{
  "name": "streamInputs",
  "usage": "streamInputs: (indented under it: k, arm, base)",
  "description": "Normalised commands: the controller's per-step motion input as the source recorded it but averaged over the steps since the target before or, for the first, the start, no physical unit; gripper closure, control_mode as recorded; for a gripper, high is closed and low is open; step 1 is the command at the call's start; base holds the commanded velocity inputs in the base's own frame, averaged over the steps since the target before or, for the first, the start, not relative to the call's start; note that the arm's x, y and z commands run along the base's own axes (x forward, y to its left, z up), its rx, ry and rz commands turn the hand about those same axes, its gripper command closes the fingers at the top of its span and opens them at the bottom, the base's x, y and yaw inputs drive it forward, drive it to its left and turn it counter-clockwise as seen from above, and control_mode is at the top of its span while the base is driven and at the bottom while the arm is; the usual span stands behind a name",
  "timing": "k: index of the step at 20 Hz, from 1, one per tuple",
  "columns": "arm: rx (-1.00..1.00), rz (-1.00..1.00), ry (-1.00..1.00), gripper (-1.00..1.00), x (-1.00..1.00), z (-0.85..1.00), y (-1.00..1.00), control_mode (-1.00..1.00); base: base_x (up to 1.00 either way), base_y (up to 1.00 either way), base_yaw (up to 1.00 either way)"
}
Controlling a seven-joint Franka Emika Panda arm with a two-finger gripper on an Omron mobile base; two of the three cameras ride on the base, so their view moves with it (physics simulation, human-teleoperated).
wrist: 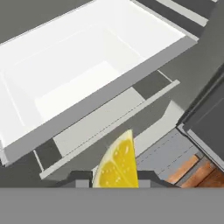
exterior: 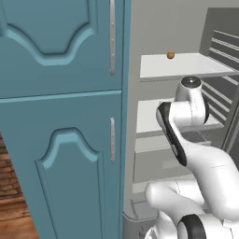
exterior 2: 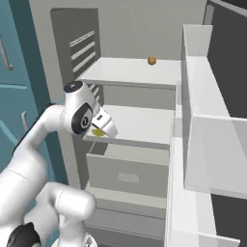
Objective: Take the lemon wedge from the fridge and place it on the plate with fish on the dining counter.
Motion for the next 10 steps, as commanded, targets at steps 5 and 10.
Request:
streamInputs:
  k: [5, 10]
  arm:
    - [0.0, 0.0, 0.0, 1.0, 0.0, 0.0, 0.0, 1.0]
    - [0.0, 0.0, 0.0, 1.0, 0.0, 0.0, 0.0, 1.0]
  base:
    - [-1.0, 0.82, 0.31]
    - [-0.77, 0.6, 0.51]
